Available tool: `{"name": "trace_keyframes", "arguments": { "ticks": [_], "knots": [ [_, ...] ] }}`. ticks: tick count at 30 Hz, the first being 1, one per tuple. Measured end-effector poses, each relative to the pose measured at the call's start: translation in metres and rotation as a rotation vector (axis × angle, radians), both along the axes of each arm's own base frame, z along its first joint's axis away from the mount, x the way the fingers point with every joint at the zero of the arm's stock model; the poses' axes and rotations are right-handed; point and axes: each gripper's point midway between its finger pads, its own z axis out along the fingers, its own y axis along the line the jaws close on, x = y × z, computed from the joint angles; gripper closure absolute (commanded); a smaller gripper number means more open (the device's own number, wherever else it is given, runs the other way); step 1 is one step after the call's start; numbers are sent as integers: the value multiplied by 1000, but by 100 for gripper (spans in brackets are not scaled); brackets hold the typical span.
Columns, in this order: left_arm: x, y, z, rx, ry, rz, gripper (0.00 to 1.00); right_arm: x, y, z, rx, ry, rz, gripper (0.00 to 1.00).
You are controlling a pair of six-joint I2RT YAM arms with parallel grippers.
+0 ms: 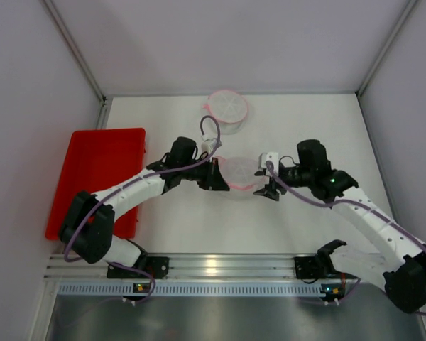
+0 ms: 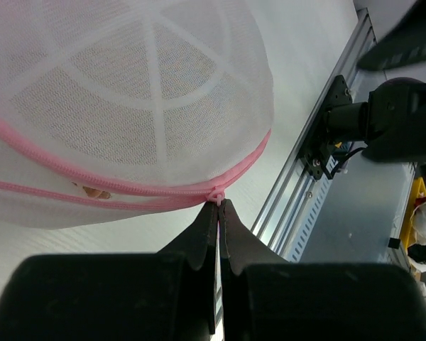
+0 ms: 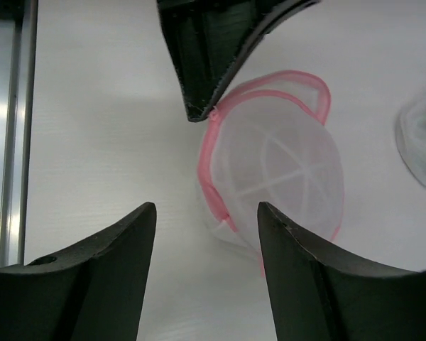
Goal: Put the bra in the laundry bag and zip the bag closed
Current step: Zip the zipper on the laundry bag.
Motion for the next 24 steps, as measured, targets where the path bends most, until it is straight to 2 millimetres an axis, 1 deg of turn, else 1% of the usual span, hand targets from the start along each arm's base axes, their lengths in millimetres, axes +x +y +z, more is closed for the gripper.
{"name": "trace_keyframes", "arguments": {
  "ticks": [1, 2, 4, 6, 10, 13, 18, 21, 23, 24],
  "knots": [
    [0, 0, -1, 3, 2, 2, 100, -6, 8, -5, -13, -17, 27, 44],
    [0, 1, -1, 8, 6, 7, 100, -14, 16, -12, -34, -37, 52, 44],
    [1, 2, -1, 18, 14, 15, 100, -24, 27, -25, -70, -61, 84, 44],
    [2, 2, -1, 27, 22, 25, 100, -27, 34, -32, -97, -83, 95, 46],
    [5, 5, -2, 51, 26, 49, 100, -13, 41, -35, -118, -138, 66, 47],
    [6, 6, -3, 64, 30, 63, 100, -2, 46, -41, -146, -173, 51, 47],
    [7, 9, -6, 84, 40, 81, 100, 1, 56, -53, -187, -192, 74, 48],
    [9, 8, -2, 82, 32, 84, 100, 0, 64, -58, -200, -209, 91, 54],
    [11, 6, 0, 80, 24, 86, 100, 3, 66, -61, -214, -218, 84, 64],
    [11, 6, 0, 82, 23, 86, 100, 6, 66, -62, -221, -223, 79, 74]
  ]
}}
